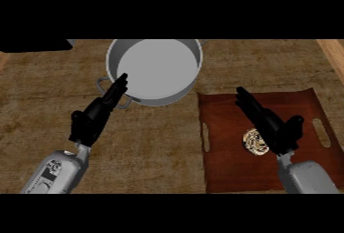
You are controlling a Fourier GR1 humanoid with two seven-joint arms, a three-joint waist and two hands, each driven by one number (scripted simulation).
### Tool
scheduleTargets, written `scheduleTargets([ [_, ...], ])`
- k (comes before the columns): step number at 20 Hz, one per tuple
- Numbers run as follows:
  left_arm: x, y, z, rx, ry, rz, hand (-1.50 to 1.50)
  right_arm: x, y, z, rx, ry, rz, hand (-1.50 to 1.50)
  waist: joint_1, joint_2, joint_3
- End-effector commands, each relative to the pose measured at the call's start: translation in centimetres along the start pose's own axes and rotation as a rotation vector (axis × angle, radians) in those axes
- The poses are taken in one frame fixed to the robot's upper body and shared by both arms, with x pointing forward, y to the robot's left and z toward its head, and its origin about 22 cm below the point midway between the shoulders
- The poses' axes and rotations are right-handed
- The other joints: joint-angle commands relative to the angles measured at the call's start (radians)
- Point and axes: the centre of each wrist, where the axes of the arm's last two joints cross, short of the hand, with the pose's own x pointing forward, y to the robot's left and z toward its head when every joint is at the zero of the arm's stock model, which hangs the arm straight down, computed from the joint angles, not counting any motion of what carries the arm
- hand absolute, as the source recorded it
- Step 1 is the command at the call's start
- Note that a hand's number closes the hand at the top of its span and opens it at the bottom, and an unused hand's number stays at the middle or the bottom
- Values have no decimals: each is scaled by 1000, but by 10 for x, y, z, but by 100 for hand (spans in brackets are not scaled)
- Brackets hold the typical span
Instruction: Pick the cupcake from the tray and place it in the pot
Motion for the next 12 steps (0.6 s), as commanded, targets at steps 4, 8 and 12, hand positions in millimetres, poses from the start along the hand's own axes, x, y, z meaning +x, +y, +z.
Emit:
scheduleTargets([
  [4,-26,0,16,26,98,177,0,-1,-77,34,-513,-38,216,-150,33,-55,-10],
  [8,-35,-12,25,38,159,272,0,-44,-149,115,-843,484,538,-150,12,-26,-24],
  [12,-37,-9,36,-11,193,338,0,-75,-100,93,-955,524,620,-150,72,-51,-11],
])
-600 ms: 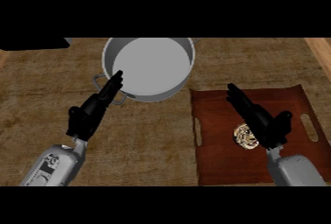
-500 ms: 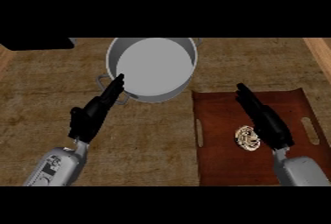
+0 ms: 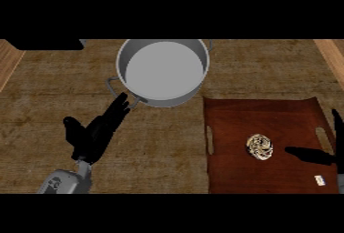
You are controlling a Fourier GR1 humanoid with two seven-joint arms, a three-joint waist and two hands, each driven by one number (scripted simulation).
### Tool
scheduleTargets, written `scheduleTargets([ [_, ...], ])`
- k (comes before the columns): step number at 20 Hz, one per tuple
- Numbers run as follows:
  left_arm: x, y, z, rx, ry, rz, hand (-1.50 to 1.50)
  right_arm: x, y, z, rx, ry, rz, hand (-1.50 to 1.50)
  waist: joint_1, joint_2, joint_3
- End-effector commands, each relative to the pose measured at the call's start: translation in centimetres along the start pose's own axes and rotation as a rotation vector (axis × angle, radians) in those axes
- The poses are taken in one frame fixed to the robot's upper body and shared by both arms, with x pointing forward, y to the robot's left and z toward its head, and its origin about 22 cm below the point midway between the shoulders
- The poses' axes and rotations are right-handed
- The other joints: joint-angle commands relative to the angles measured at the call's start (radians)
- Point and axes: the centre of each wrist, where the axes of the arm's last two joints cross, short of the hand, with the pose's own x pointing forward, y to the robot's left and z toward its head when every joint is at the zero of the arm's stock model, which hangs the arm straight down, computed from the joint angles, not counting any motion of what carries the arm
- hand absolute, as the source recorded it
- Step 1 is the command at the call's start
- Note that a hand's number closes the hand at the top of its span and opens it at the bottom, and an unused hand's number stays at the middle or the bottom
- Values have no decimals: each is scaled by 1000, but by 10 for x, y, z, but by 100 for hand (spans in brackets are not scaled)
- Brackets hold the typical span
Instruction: Pick the cupcake from the tray and place it in the pot
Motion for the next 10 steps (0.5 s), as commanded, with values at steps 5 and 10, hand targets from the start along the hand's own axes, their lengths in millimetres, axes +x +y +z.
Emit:
scheduleTargets([
  [5,6,14,14,9,56,70,0,31,23,47,-30,32,321,-150,1,-18,2],
  [10,-8,9,34,-35,54,71,0,122,-7,58,-16,94,373,-150,8,-20,2],
])
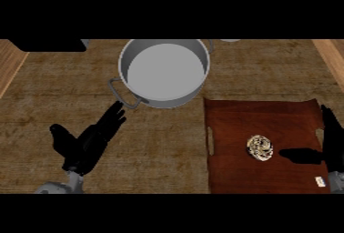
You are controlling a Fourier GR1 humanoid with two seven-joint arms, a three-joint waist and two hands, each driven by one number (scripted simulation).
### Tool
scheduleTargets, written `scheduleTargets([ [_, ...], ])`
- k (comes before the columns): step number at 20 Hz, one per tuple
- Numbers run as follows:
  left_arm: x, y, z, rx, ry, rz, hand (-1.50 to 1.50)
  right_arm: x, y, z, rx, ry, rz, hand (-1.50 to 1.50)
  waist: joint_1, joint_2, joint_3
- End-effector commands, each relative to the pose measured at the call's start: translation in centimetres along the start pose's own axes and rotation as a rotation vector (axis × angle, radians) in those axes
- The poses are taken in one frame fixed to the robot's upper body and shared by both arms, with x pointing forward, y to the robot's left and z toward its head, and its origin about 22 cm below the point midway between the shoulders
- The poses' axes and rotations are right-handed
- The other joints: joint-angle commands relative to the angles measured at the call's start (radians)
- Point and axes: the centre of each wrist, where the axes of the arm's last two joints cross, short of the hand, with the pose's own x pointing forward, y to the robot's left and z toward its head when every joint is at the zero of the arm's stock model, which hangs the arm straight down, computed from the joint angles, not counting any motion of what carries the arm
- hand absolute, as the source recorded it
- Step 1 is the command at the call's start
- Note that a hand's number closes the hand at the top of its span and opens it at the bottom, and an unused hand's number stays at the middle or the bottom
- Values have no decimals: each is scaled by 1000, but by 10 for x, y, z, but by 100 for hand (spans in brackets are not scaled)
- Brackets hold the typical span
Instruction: Pick the cupcake from the tray and place it in the pot
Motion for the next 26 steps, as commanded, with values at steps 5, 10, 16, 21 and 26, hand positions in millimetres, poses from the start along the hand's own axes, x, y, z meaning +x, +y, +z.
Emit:
scheduleTargets([
  [5,4,7,-1,18,3,12,0,82,-73,60,117,76,60,-150,-13,-2,1],
  [10,10,1,1,9,-9,-4,0,108,-75,61,175,204,33,-150,9,3,1],
  [16,5,10,15,-18,-3,0,0,114,-63,52,214,248,-52,-150,18,5,3],
  [21,0,-6,6,-14,-5,7,0,126,-32,64,244,233,-55,-150,12,6,3],
  [26,2,-1,11,-13,9,0,0,118,-6,50,243,254,15,-150,10,6,4],
])
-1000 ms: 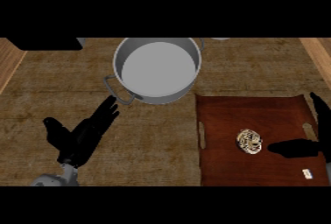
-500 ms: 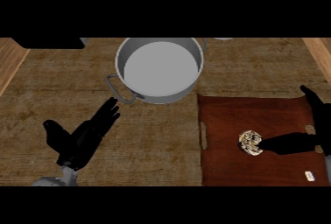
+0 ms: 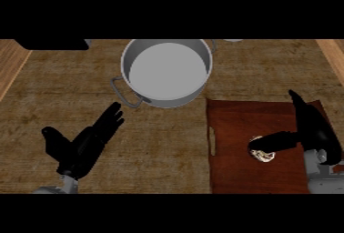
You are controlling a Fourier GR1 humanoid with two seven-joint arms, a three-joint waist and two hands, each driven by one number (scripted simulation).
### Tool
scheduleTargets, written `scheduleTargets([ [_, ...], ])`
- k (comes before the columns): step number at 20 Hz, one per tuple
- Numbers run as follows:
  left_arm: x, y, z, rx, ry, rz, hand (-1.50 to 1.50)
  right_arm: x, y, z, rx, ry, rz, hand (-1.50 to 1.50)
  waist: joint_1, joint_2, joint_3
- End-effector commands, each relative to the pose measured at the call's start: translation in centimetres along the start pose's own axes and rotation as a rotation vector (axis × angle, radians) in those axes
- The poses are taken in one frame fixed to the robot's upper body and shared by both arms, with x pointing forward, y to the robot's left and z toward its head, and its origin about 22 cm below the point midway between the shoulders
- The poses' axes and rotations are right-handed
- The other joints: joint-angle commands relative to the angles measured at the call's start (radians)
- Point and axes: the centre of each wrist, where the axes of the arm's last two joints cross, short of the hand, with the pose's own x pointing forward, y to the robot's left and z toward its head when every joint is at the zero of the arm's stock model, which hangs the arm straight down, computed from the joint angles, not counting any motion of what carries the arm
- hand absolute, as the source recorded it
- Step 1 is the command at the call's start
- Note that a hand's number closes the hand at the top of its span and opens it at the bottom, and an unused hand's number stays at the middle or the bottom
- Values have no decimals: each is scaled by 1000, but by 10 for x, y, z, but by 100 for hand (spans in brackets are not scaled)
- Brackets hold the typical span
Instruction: Pick the cupcake from the tray and place it in the pot
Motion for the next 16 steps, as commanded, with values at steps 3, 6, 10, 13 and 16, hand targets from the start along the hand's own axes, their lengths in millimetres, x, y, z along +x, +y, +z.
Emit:
scheduleTargets([
  [3,-2,1,5,6,12,-8,0,-2,27,0,-14,233,84,-150,-5,-2,0],
  [6,-10,0,2,18,10,11,0,2,37,-9,-32,275,149,-150,-1,1,0],
  [10,-6,-2,3,19,-6,-1,0,-11,23,-11,-33,290,146,-150,-10,-2,0],
  [13,2,-2,-2,7,-17,5,0,1,38,-1,-22,289,153,-150,-7,-1,0],
  [16,1,4,9,5,-1,-13,0,-17,46,-13,5,298,162,-150,-5,-1,1],
])
